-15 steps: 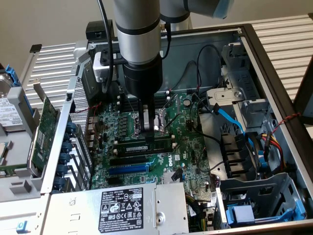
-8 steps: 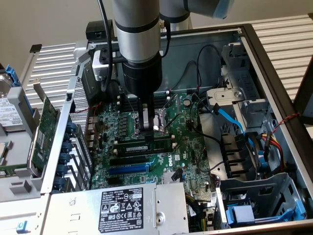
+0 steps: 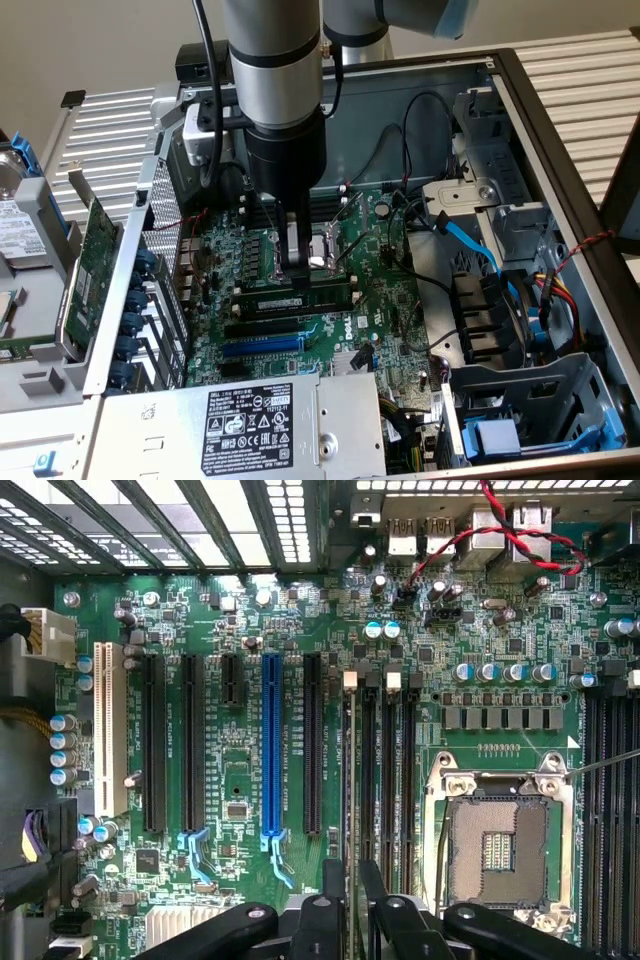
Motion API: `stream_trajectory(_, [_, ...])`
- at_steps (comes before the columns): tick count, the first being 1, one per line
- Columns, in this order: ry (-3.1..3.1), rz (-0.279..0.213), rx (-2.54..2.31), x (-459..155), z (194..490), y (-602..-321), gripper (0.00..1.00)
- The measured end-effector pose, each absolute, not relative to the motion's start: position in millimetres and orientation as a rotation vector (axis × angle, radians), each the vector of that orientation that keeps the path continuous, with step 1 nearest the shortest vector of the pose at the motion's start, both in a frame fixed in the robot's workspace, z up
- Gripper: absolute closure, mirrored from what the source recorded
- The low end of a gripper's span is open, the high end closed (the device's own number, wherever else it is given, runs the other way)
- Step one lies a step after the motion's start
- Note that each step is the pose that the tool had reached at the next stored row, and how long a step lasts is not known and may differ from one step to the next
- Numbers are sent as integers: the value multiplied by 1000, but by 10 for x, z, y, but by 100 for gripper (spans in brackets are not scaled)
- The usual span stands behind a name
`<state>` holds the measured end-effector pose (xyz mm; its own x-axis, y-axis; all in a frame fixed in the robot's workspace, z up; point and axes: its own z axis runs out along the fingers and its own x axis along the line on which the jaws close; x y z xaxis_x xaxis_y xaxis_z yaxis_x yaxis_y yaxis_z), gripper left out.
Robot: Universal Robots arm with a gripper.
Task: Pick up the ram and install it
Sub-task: 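Press down the ram until it locks into place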
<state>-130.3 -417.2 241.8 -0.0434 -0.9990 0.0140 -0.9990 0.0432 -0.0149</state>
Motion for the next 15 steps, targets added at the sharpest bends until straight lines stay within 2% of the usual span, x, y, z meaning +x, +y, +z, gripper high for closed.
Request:
stream_trajectory(2, [2270,-35,-2174,-1310,2417,-4168,82])
stream_trajectory(3, [2271,-37,-2174,-1314,2417,-4166,88])
stream_trajectory(5, [2274,-44,-2177,-1320,2415,-4162,90])
stream_trajectory(15, [2278,-53,-2181,-1339,2382,-4135,90])
